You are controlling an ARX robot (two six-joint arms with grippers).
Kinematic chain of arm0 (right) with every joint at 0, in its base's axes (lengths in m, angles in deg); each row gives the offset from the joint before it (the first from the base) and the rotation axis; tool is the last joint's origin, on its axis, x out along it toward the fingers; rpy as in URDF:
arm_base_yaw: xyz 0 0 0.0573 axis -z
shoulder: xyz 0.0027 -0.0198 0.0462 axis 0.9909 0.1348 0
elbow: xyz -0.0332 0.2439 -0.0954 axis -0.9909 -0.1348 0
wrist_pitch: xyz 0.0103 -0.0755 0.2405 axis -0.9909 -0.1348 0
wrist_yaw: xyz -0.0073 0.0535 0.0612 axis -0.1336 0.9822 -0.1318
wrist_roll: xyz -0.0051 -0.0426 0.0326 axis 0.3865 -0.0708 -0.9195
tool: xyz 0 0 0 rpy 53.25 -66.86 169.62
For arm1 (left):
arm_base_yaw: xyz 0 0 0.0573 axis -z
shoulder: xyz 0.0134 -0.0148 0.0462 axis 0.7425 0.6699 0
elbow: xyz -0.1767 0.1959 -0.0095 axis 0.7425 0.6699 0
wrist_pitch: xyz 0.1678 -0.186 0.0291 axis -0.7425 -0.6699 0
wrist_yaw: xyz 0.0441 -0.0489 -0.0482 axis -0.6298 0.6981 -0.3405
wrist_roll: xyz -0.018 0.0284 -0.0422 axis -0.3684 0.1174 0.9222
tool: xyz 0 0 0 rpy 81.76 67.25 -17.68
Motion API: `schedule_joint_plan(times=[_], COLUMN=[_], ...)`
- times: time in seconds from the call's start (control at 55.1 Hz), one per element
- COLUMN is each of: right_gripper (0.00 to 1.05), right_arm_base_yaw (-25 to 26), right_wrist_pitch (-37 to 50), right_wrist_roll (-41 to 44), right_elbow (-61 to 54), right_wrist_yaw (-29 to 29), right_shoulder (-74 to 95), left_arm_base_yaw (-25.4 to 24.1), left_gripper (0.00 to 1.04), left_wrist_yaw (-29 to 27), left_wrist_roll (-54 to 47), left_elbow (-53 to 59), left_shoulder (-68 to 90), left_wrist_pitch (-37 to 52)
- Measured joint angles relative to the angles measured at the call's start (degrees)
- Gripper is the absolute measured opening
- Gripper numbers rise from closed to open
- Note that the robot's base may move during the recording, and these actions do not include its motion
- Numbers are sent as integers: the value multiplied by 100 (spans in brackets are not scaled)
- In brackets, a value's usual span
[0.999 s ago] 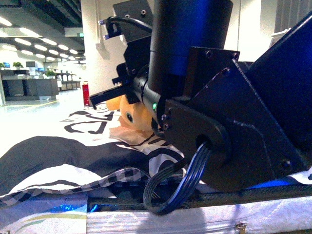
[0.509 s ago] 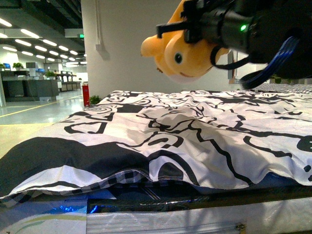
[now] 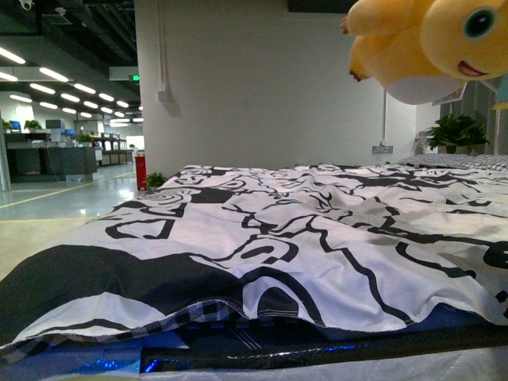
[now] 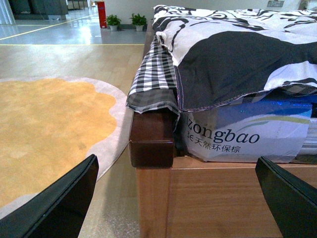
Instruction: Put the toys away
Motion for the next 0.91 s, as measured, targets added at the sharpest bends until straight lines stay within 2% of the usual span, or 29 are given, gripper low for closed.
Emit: schedule_joint_plan(times=[0.218,0.454,0.708,0.908], right_gripper=[7,7,7,7], right_arm_base_yaw=[730,1370,1829,1904], right_wrist_pitch=[0,52,87,-44], right_wrist_roll=[-763,-1578,-2376,-2465], right_elbow=[-1040,-2109,-3241,-3327], right_wrist_yaw=[782,1346,1292,1213], right_shoulder=[-1235,-2437,-3407,-3536], left_arm_base_yaw=[0,0,0,0], left_gripper=[98,98,98,98], left_wrist_yaw=[2,0,2,0], left_wrist_roll=[0,0,0,0], left_elbow=[0,0,0,0], left_shoulder=[0,-2,0,0], left_wrist_pitch=[0,0,0,0])
